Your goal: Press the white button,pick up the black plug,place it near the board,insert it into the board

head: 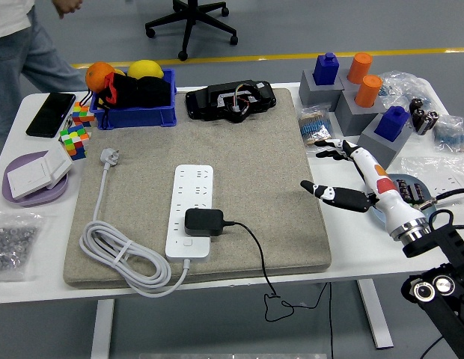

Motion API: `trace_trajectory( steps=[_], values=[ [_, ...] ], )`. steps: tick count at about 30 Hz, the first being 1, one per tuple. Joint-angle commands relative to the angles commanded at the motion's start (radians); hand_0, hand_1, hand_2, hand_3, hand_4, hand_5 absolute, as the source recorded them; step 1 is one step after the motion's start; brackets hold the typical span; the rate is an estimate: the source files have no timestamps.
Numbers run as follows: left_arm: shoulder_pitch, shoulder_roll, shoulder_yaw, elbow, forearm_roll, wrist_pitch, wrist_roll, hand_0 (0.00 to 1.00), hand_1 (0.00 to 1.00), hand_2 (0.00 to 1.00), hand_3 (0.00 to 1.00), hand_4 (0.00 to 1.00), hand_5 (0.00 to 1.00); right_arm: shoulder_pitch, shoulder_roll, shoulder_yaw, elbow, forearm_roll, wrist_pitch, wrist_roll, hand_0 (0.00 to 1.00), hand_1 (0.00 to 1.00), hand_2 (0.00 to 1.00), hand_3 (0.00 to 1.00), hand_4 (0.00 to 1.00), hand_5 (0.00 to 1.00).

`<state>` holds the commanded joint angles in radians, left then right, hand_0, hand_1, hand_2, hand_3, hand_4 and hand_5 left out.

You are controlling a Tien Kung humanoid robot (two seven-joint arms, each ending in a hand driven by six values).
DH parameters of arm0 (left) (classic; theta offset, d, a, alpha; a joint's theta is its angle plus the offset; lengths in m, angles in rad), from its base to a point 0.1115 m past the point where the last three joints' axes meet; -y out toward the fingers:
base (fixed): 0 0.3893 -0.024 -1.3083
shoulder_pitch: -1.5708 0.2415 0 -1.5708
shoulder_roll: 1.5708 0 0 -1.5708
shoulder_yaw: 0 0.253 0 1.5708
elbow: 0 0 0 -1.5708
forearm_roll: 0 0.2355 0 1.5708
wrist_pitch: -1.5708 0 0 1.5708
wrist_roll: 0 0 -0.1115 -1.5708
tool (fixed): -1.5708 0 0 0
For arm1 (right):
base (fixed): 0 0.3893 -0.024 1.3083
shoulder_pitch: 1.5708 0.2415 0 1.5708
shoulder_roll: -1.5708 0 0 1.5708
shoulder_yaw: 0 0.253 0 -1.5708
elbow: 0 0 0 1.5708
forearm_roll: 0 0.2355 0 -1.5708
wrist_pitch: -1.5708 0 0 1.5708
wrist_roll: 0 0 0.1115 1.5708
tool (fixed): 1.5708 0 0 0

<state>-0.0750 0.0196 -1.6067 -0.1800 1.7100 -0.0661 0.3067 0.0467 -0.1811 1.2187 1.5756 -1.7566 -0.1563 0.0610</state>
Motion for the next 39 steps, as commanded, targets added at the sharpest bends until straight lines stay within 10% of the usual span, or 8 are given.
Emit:
trace_trajectory(
  steps=[39],
  values=[
    [-0.013, -0.002, 0.023, 0.000, -0.020, 0.004, -0.005, 0.650, 0.640, 0.632, 0.676, 0.522, 0.096, -0.090, 0.026, 0.190, 0.096, 0.001, 0.000, 0.040, 0.647, 0.602, 0.547, 0.637, 0.842, 0.235]
  ],
)
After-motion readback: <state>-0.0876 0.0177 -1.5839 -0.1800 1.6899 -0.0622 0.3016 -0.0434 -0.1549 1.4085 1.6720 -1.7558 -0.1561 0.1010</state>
